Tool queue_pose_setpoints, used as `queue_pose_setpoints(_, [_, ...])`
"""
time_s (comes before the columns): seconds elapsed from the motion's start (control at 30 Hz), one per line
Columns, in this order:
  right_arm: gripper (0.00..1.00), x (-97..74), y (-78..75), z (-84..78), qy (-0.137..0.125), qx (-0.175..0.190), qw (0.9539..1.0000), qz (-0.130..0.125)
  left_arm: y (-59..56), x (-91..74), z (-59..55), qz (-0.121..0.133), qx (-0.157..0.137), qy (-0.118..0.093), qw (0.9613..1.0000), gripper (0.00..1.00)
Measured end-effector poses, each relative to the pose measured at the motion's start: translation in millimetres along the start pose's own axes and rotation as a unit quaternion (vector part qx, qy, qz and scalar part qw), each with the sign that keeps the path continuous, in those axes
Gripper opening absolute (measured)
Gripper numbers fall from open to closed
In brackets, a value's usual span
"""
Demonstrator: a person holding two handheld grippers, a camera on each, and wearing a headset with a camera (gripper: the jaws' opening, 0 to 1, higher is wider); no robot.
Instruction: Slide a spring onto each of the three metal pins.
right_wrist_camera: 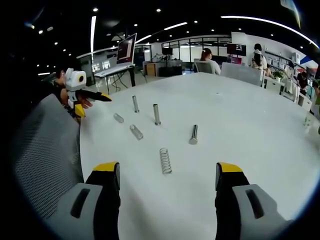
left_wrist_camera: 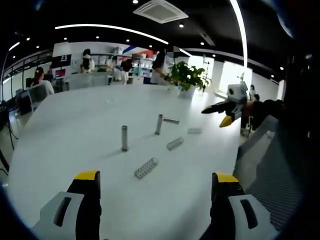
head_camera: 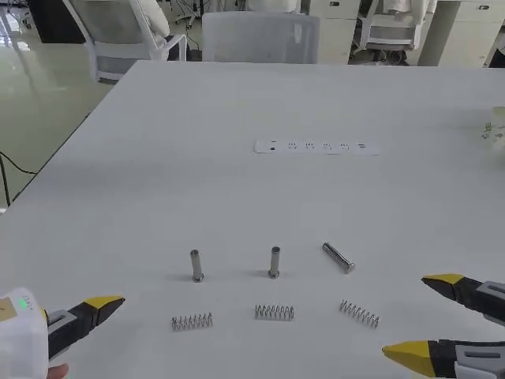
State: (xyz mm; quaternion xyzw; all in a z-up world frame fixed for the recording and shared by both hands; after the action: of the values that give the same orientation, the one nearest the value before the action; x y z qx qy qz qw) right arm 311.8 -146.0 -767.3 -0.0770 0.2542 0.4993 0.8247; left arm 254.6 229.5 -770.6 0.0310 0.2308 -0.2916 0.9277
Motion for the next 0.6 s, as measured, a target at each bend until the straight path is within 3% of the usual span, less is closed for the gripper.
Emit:
queue_pose_setpoints(0.33, [0.77, 0.3, -2.1, 0.8, 0.004, -0.001, 1.0000, 0.002, 0.7, -1.3, -1.3, 0.002, -0.003, -0.002, 1.0000, 0.88])
queue_pose_setpoints(0.6, [0.77, 0.7, -8.8, 13.3, 0.008, -0.012, 0.9999, -0.001, 0.9, -1.2, -0.1, 0.003, -0.004, -0.008, 1.0000, 0.88])
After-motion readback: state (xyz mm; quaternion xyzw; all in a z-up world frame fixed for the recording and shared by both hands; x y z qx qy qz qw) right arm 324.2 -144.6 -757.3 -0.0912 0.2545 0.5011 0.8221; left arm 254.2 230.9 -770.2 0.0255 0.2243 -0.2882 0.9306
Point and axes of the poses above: the centre of the closed fingertips' face, and the gripper's own axes: x roughly forward along the fingers, y roughly to its left, z roughly out of its top, the point moved 8 cm from there along -x, roughly backward along the fingers, and after that the axes turned 8 degrees about z, right-handed, at the moved point
